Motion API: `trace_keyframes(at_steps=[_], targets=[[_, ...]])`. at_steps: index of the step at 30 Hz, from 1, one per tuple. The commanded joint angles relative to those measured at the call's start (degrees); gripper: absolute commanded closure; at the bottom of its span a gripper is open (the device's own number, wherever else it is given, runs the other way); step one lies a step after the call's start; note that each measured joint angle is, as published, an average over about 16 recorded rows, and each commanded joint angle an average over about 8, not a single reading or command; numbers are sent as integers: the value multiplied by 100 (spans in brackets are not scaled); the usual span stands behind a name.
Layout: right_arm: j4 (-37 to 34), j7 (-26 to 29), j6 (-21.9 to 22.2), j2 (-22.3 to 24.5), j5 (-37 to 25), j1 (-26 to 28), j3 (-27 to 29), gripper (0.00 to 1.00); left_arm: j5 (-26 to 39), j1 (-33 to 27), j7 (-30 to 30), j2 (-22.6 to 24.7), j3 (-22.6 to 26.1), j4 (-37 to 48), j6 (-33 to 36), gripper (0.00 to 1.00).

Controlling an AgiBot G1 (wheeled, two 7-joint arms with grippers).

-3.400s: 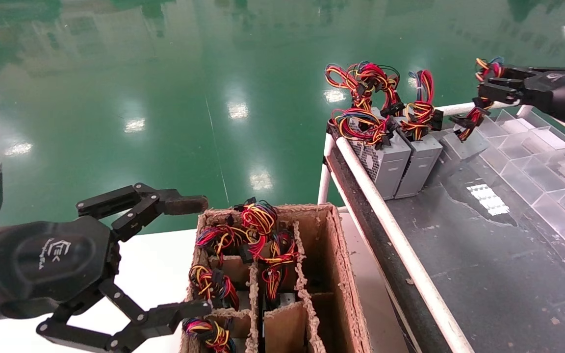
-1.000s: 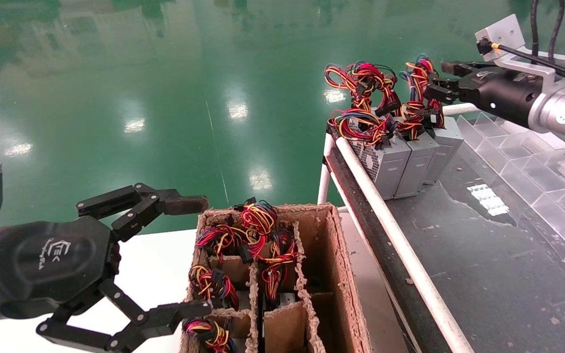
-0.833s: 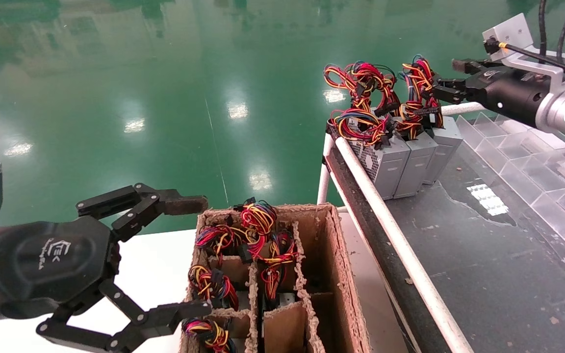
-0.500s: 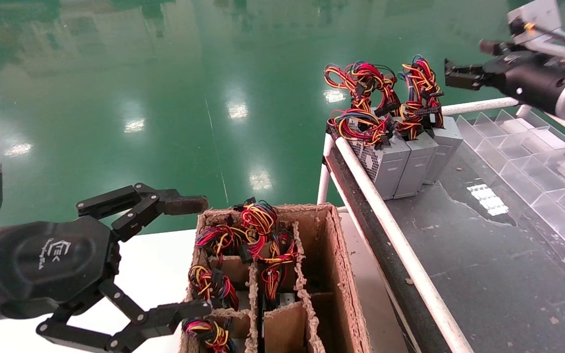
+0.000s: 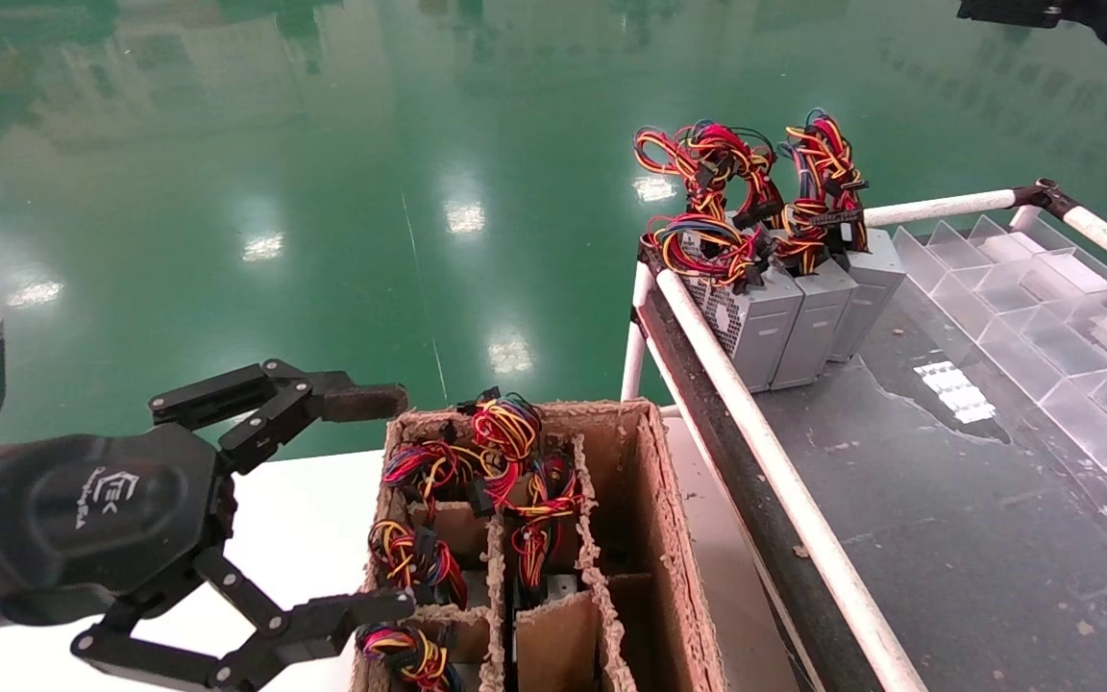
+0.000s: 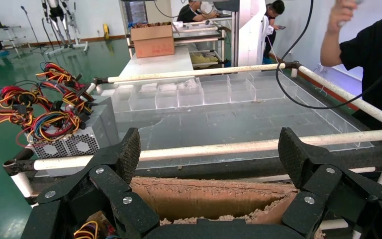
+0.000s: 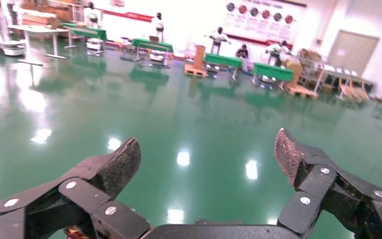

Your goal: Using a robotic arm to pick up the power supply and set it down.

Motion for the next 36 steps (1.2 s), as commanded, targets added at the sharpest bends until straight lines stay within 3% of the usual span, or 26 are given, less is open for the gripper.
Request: trace_keyframes(at_steps=[1,36], targets=[[75,25,-87,57,44,-4,25,0,0,1,0,0,0,1,-1,0],[4269,1506,-2210,1325,1177,-2793,299,0,-1,0,1,-1,2,2,-1,0]])
